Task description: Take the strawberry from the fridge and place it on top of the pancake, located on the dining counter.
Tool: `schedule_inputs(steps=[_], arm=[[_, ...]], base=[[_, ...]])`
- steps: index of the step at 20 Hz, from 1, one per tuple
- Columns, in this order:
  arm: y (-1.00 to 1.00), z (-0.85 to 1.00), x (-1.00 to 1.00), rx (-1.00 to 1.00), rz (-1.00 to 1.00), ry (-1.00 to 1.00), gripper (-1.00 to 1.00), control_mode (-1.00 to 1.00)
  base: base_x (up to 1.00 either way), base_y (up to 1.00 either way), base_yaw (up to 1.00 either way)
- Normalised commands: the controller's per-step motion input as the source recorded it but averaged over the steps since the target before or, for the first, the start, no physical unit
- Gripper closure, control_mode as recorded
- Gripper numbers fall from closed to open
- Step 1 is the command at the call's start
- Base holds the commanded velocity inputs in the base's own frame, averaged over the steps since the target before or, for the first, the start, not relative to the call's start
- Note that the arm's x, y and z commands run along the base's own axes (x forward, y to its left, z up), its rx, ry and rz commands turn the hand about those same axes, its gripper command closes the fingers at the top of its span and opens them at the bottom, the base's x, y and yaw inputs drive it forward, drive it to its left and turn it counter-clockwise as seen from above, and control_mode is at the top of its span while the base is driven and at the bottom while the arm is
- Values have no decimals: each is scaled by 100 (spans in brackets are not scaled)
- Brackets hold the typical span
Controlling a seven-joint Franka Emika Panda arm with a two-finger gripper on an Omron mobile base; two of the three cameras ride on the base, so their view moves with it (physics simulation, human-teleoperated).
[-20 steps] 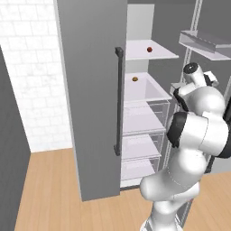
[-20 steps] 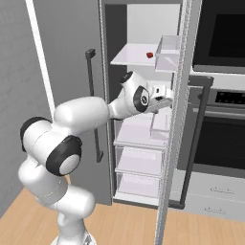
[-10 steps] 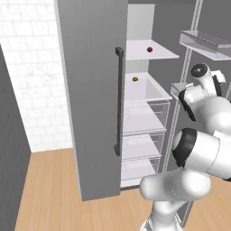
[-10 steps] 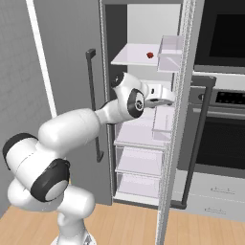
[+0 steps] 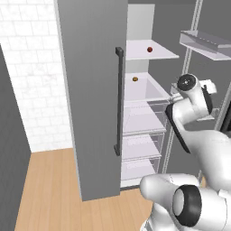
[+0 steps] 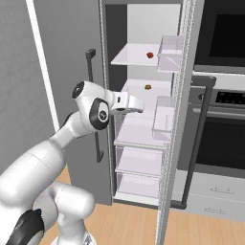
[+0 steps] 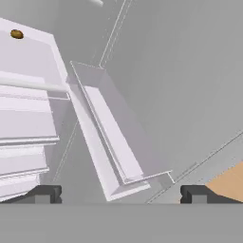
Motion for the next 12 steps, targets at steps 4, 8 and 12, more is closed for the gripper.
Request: schedule_inputs(steps=[4, 8, 12], arm=[[94, -5, -63, 12, 14, 0, -100, -100], [83, -4, -67, 16, 20, 0, -100, -100], [69, -1, -64, 24, 19, 5, -100, -100]], base=[[0, 0, 0], [0, 0, 0], [0, 0, 0]])
